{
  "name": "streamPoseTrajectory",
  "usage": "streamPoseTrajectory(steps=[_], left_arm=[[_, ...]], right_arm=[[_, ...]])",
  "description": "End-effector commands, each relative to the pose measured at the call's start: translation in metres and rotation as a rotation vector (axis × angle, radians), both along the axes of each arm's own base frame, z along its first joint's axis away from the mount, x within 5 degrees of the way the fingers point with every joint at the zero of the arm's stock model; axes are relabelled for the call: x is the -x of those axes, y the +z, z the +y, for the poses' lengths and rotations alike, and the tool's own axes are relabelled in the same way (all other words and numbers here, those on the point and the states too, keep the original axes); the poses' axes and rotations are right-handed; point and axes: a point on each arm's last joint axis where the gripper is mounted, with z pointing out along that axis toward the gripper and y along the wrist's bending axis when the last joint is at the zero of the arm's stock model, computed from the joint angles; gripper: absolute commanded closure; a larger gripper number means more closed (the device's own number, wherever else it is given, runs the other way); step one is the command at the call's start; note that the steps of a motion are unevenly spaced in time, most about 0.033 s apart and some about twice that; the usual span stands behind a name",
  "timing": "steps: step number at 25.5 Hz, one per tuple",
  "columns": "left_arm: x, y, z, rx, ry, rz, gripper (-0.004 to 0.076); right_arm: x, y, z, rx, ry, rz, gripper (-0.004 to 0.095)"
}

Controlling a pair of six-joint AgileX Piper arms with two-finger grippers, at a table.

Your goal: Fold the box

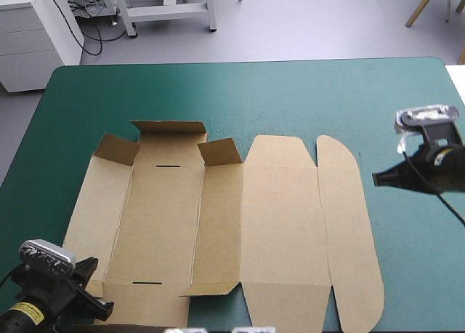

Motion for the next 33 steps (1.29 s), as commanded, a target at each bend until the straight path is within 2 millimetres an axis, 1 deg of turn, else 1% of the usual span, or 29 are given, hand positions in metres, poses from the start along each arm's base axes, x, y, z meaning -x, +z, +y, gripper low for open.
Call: streamPoseTrajectory(steps=[1, 4, 7, 10, 13, 15, 19, 22, 24, 26, 28, 29, 33], left_arm=[[-0.003, 0.013, -0.001, 0.037, 0.007, -0.069, 0.0734], [-0.003, 0.013, -0.001, 0.039, 0.008, -0.069, 0.0734], [-0.003, 0.013, 0.000, 0.026, 0.015, -0.076, 0.0734], [-0.004, 0.014, 0.001, 0.009, 0.022, -0.087, 0.0734], [-0.005, 0.015, 0.001, 0.009, 0.025, -0.106, 0.0734], [-0.006, 0.016, 0.001, 0.017, 0.024, -0.118, 0.0734], [-0.006, 0.017, 0.001, 0.018, 0.024, -0.124, 0.0734], [-0.007, 0.023, -0.002, 0.055, 0.014, -0.117, 0.0734], [-0.010, 0.024, -0.003, 0.058, 0.011, -0.100, 0.0734], [-0.022, 0.031, -0.006, 0.050, 0.012, -0.053, 0.0734], [-0.033, 0.039, -0.009, 0.044, 0.013, -0.026, 0.0734], [-0.038, 0.042, -0.010, 0.042, 0.013, -0.016, 0.0734], [-0.069, 0.053, -0.015, 0.011, 0.030, 0.059, 0.0734]], right_arm=[[0.040, -0.005, -0.002, -0.039, -0.048, -0.098, 0.0927], [0.074, -0.019, -0.002, -0.073, -0.076, -0.143, 0.0927], [0.098, -0.033, -0.002, -0.101, -0.103, -0.209, 0.0927], [0.118, -0.047, -0.003, -0.105, -0.101, -0.264, 0.0927], [0.133, -0.064, -0.003, -0.106, -0.100, -0.279, 0.0927], [0.140, -0.073, -0.003, -0.106, -0.100, -0.287, 0.0927], [0.147, -0.087, -0.003, -0.108, -0.099, -0.314, 0.0927], [0.145, -0.098, -0.003, -0.096, -0.089, -0.290, 0.0927], [0.143, -0.097, -0.003, -0.096, -0.081, -0.317, 0.0927], [0.141, -0.094, -0.001, -0.105, -0.056, -0.354, 0.0927], [0.140, -0.094, 0.000, -0.112, -0.056, -0.354, 0.0927], [0.140, -0.095, 0.000, -0.112, -0.056, -0.351, 0.0927], [0.139, -0.104, 0.000, -0.107, -0.054, -0.319, 0.0927]])
